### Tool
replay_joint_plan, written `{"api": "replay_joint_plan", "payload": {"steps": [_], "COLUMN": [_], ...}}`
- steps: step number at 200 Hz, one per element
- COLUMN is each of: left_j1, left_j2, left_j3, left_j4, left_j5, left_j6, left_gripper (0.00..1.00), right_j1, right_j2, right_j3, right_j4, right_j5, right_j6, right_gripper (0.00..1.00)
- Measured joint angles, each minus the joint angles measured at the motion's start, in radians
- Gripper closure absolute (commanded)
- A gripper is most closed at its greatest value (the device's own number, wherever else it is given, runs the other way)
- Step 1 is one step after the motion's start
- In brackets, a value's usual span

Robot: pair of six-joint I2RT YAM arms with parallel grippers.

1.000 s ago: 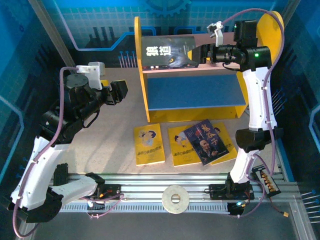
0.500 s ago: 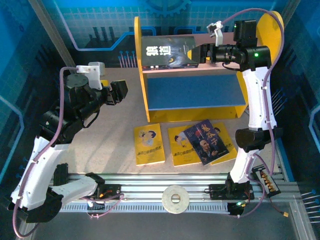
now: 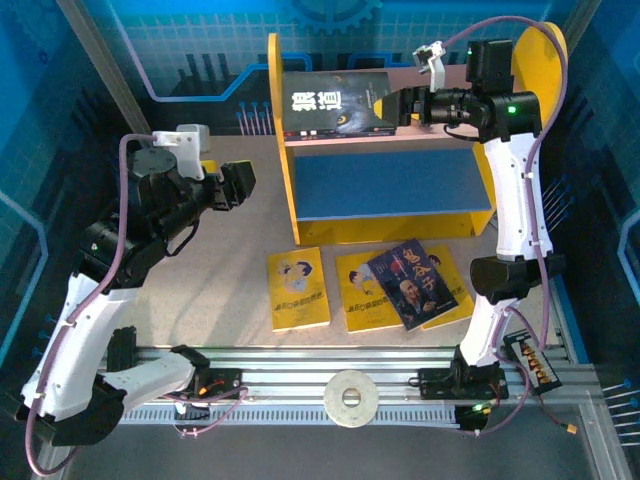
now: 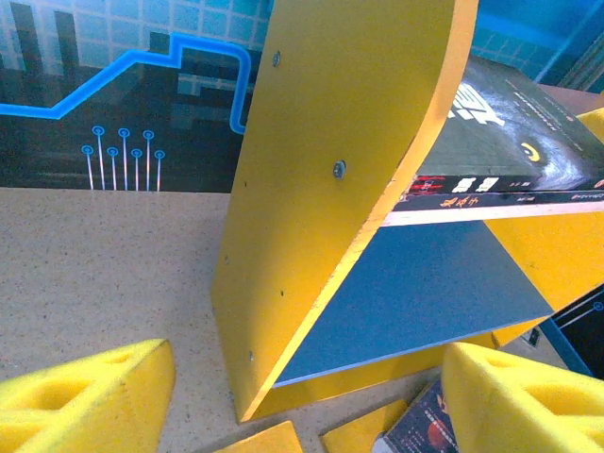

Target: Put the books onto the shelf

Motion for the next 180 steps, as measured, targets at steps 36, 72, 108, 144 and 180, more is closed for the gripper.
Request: {"api": "replay_joint_plan", "payload": {"steps": [36,72,108,144,180], "left_j1": [0.000,0.000,0.000,0.000,0.000], "left_j2": [-0.004,-0.006,-0.011,-0.011,-0.011], "left_j3": [0.000,0.000,0.000,0.000,0.000], "left_j4": [-0.006,-0.008,-0.017,-0.029,-0.050], "left_j5": [0.000,0.000,0.000,-0.010,-0.024], "left_j6": [0.000,0.000,0.000,0.000,0.000], "left_gripper": [0.25,0.24,0.24,0.22,0.20], "right_j1": [0.000,0.000,0.000,-0.007,-0.014], "right_j2": [0.000,0.000,0.000,0.000,0.000], "right_j3": [0.000,0.000,0.001,0.001,0.001], "right_j4": [0.000,0.000,0.008,0.016,0.039], "right_j5": [0.000,0.000,0.000,-0.009,-0.012], "right_j6": [0.001,0.001,0.001,0.016,0.031], "right_gripper": [0.23,0.21,0.16,0.13,0.13]}}
